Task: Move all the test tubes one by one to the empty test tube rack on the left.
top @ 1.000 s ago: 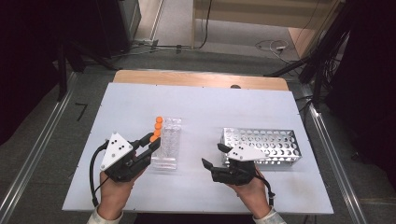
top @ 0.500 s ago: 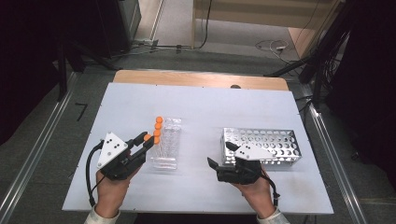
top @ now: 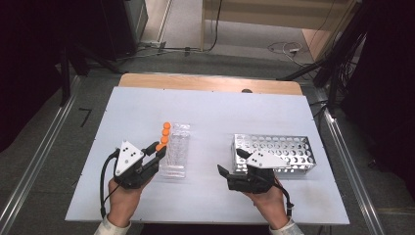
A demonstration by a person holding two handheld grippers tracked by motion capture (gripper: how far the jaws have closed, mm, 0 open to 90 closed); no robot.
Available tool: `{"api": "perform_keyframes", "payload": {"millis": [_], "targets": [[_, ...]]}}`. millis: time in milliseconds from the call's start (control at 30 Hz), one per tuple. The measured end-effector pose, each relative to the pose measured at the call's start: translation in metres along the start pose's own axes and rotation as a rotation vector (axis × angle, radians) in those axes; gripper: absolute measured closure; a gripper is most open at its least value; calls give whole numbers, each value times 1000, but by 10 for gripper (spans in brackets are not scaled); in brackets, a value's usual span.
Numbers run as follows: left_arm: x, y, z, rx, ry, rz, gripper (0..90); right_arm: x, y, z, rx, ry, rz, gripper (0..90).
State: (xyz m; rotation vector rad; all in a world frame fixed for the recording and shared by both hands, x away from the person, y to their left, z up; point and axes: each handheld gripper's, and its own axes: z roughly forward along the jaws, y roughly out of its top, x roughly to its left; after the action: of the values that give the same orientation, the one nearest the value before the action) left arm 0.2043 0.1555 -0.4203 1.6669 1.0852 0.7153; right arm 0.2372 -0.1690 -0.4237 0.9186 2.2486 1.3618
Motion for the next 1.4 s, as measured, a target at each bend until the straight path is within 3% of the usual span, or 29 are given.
{"api": "perform_keyframes", "payload": {"millis": [100, 200, 300, 667, 867, 1167, 1400], "targets": [[0, 0, 0, 0, 0, -2, 687, 1, 0, 0, 1, 1, -2, 189], [0, 0, 0, 1, 3, -2, 562, 0, 0, 0, 1, 0, -2, 189], [0, 0, 0, -1, 8, -7, 507, 0, 0, 0, 0, -1, -1, 189], [-1, 1, -1, -7, 8, -17, 394, -1, 0, 0, -2, -6, 3, 188], [5, 0, -2, -9, 21, -51, 283, -8, -1, -3, -5, -23, 17, 188], [12, -6, -2, -10, 48, -84, 218, -20, -6, -10, -9, -54, 34, 188], [12, -8, -4, -14, 45, -77, 214, -27, -9, -17, -19, -73, 47, 189]]}}
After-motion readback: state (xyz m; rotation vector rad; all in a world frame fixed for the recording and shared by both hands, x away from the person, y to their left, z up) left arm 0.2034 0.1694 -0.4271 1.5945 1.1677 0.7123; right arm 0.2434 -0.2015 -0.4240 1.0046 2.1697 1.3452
